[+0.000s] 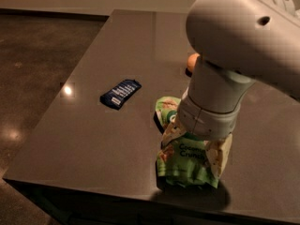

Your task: Move green rice chip bag near orange

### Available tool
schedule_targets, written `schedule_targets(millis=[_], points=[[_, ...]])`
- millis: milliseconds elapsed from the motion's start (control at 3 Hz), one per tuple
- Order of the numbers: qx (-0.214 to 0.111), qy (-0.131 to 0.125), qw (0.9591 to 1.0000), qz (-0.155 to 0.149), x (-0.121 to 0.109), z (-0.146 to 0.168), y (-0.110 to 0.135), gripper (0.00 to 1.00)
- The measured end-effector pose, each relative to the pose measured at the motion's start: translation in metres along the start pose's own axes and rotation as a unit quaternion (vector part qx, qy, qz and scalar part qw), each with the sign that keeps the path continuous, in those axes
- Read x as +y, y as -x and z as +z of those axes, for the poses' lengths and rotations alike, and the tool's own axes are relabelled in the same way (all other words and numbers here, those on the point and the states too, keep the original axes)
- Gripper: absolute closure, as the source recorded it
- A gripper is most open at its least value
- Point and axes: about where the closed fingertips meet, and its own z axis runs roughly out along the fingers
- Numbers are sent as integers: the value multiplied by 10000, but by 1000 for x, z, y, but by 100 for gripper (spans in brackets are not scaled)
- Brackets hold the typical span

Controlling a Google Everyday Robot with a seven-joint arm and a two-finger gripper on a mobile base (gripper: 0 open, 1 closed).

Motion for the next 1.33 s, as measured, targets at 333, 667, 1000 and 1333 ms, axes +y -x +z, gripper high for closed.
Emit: schedule_targets(millis=[333,667,1000,1333], points=[[136,-114,9998,78,-5,-14,-7,64],[321,-317,9983,367,-14,-33,-26,88],[507,-585,9932,873,-20,-53,-56,100],[735,-785,9828,1504,-20,-68,-91,100]])
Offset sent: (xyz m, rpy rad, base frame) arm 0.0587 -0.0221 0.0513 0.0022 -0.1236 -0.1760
